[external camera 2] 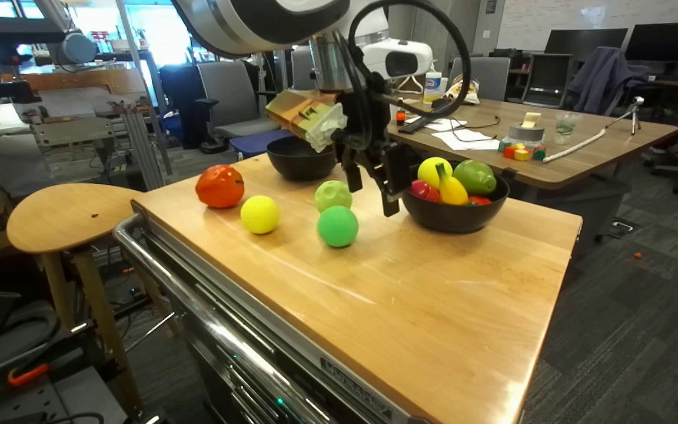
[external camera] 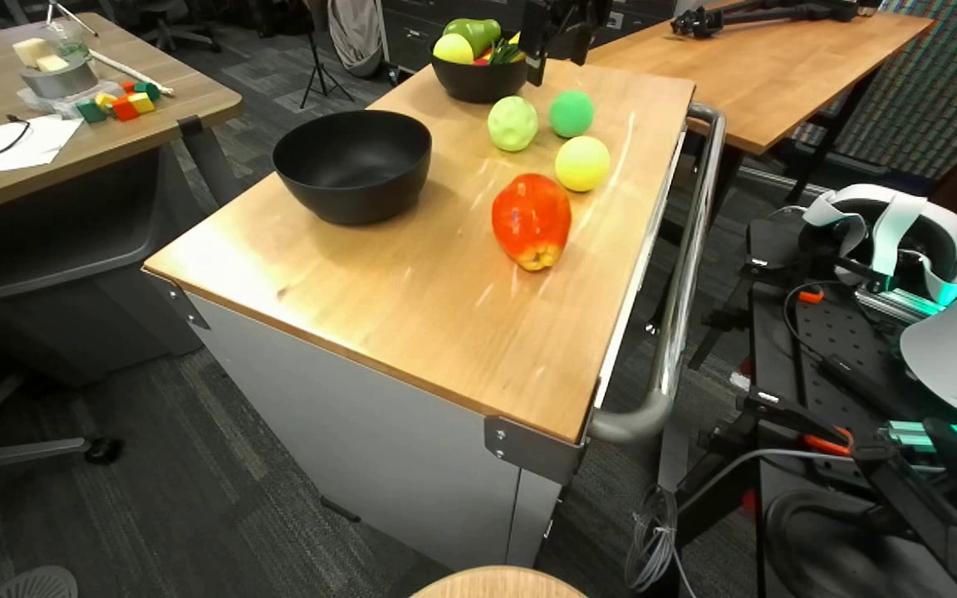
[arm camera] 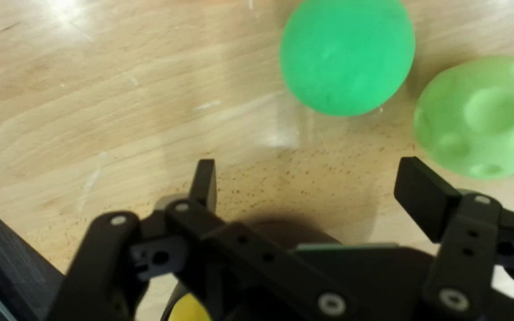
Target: Remove all the fruit toys from the bowls starting with the one on the left
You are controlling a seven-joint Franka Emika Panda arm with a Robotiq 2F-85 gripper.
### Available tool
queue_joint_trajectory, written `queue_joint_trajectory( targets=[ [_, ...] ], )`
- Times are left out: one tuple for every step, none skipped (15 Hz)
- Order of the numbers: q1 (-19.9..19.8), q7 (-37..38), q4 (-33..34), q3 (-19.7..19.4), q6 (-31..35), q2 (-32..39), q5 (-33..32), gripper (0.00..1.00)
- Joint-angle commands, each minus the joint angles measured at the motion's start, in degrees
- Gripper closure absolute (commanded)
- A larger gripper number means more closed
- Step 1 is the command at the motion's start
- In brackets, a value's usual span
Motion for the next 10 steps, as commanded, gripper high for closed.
queue_joint_trajectory(
  targets=[
    [-0.21,-3.04,2.37,0.67,0.91,-2.75,4.07,0.00],
    [-0.29,-4.45,4.47,0.87,0.70,-2.31,6.05,0.00],
    [-0.30,-4.56,7.32,1.05,-2.10,-1.73,9.16,0.00],
    [-0.13,-2.38,3.46,0.49,0.08,-1.93,5.11,0.00],
    [-0.14,-2.69,4.55,0.52,-0.53,-1.94,5.68,0.00],
    [-0.14,-2.69,4.43,0.50,-0.56,-1.83,5.67,0.00],
    [-0.14,-2.68,4.04,0.49,-0.55,-1.68,5.66,0.00],
    [-0.13,-2.68,3.75,0.49,-0.53,-1.51,5.65,0.00],
    [-0.13,-2.67,3.69,0.49,-0.52,-1.33,5.65,0.00],
    [0.09,-1.99,3.96,0.67,0.16,-0.94,5.87,0.00]
  ],
)
